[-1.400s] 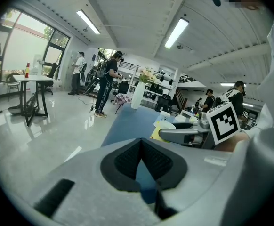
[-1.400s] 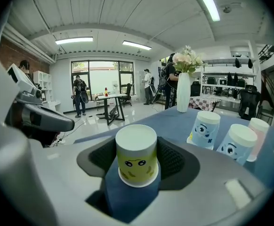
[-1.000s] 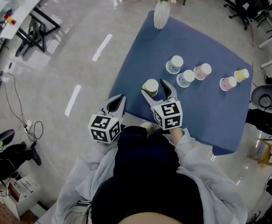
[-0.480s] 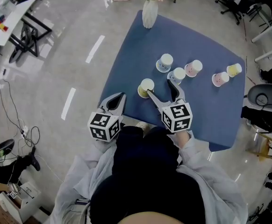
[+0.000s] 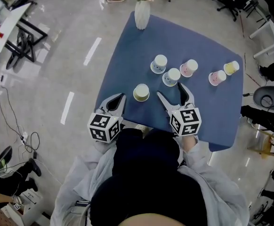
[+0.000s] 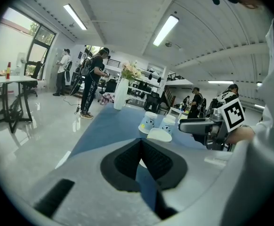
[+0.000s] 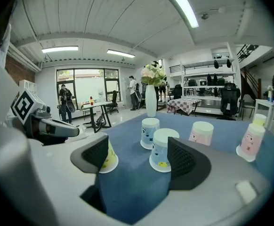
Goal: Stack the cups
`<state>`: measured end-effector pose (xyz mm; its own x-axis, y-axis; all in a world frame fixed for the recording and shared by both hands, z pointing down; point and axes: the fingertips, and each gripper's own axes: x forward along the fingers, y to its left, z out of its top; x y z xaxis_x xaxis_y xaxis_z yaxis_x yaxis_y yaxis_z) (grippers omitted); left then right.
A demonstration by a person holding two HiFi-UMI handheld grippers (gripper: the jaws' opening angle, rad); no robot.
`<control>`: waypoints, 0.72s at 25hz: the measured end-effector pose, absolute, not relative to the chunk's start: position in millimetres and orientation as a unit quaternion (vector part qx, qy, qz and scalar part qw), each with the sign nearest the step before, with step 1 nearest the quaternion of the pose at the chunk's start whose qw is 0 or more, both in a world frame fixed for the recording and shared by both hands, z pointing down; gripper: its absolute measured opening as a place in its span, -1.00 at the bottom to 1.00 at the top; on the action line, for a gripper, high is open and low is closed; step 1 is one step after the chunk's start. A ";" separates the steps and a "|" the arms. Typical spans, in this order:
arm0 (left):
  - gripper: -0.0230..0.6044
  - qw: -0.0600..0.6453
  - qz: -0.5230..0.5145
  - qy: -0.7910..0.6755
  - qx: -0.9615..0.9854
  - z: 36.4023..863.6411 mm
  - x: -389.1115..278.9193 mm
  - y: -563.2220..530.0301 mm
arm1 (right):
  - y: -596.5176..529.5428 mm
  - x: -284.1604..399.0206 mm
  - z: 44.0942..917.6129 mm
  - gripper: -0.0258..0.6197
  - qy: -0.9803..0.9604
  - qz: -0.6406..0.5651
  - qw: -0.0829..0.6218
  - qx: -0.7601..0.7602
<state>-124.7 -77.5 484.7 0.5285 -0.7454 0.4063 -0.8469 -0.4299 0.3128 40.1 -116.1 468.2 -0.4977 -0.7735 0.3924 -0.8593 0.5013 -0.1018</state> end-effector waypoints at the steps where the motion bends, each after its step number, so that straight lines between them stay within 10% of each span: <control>1: -0.93 0.245 0.104 -0.477 0.838 485.0 -124.9 -77.7 | -118.5 46.6 469.3 0.30 -0.849 0.144 0.150 0.485; 18: -0.93 0.265 0.107 -0.535 0.795 500.7 -136.1 -69.9 | -178.9 74.5 506.1 0.24 -0.837 0.149 0.169 0.498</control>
<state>-136.1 -69.9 500.7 0.4052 -0.7942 0.4529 -0.9071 -0.2876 0.3074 74.5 -178.9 506.1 -0.4472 -0.7832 0.4320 -0.8842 0.4600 -0.0813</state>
